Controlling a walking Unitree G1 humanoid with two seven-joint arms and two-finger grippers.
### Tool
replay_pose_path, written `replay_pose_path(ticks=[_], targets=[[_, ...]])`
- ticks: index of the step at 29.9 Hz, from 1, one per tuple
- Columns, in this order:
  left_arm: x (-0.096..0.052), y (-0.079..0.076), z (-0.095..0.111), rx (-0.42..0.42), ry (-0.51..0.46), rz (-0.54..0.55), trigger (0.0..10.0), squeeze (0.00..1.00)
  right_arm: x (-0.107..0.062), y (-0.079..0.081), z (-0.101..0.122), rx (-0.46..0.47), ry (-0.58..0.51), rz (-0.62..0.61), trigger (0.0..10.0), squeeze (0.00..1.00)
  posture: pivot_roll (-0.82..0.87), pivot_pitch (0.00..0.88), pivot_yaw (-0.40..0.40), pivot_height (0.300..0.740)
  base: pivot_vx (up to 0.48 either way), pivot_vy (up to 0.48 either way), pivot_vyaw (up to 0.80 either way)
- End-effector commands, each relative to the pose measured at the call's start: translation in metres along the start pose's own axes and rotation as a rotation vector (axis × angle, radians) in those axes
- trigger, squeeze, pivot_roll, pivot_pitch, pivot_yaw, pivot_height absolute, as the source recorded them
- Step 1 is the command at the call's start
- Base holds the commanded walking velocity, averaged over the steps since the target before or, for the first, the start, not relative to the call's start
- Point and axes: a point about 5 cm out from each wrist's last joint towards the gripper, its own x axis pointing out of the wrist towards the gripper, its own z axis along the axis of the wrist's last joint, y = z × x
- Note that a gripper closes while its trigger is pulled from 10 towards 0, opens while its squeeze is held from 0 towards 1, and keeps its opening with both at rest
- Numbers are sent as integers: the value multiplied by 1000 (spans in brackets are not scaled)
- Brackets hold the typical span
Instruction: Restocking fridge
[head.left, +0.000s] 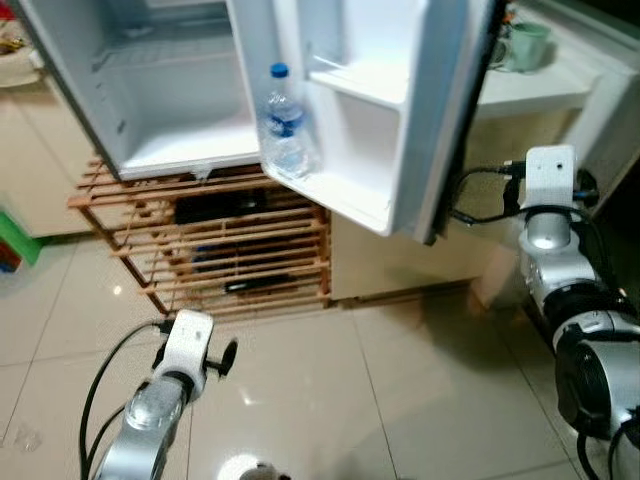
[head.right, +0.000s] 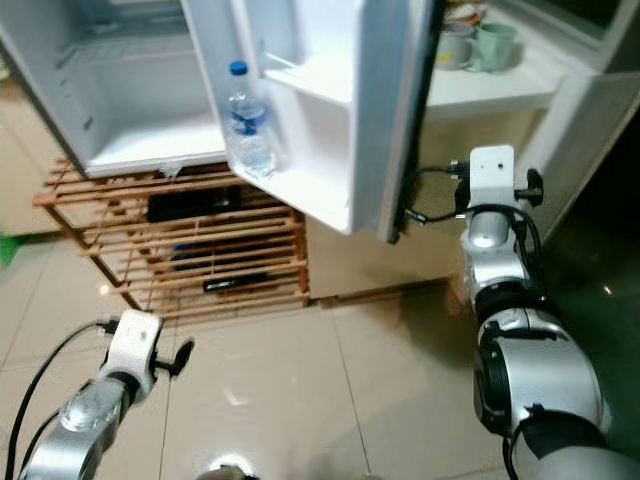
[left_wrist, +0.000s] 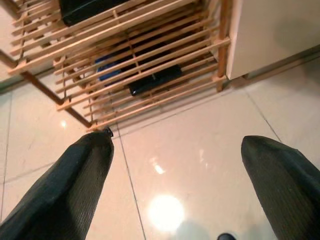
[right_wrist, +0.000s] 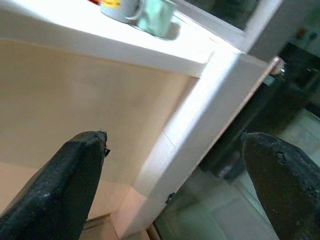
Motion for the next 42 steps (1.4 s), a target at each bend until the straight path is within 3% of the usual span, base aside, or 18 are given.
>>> replay_pose_path(ticks=[1, 8, 16, 20, 24, 26, 30, 32, 33, 35, 39, 42], targets=[[-3, -3, 3, 12, -11, -22, 10000, 0, 3, -4, 6, 7, -11, -8, 10000, 0, 90, 92, 46, 740, 0, 0, 0], [-14, -14, -11, 13, 29, -55, 10000, 0, 5, 1, 16, 90, -15, 28, 10000, 0, 82, 121, 50, 740, 0, 0, 0], [-9, -17, -6, -3, 33, -74, 10000, 0, -2, 39, 45, 200, -100, 193, 10000, 0, 60, 120, 58, 740, 0, 0, 0], [-7, -19, -3, 9, 22, -88, 10000, 0, -4, 49, 59, 218, -130, 251, 10000, 0, 64, 119, 58, 740, 0, 0, 0], [-9, -20, 5, 0, -41, -111, 10000, 0, -8, 61, 75, 316, -168, 330, 10000, 0, 61, 100, 47, 740, 0, 0, 0], [-9, -20, 5, 0, -41, -111, 10000, 0, -8, 61, 75, 316, -168, 330, 10000, 0, 61, 100, 47, 740, 0, 0, 0], [-10, -22, 21, 9, -147, -136, 10000, 0, -11, 69, 84, 347, -197, 373, 10000, 0, 56, 96, 45, 740, 0, 0, 0], [-19, -33, 44, 81, -321, -213, 10000, 0, -20, 83, 94, 374, -243, 443, 10000, 0, 41, 90, 41, 740, 0, 0, 0], [-19, -33, 44, 81, -321, -213, 10000, 0, -20, 83, 94, 374, -243, 443, 10000, 0, 41, 90, 41, 740, 0, 0, 0], [-28, -42, 56, 122, -441, -271, 10000, 0, -26, 93, 100, 393, -272, 494, 10000, 0, 33, 88, 41, 740, 0, 0, 0], [-50, -39, 87, 168, -630, -217, 10000, 0, -37, 108, 109, 411, -326, 585, 10000, 0, 21, 77, 33, 740, 0, 0, 0], [-55, -38, 93, 175, -661, -211, 10000, 0, -40, 112, 110, 417, -336, 608, 10000, 0, 18, 75, 30, 740, 0, 0, 0]])
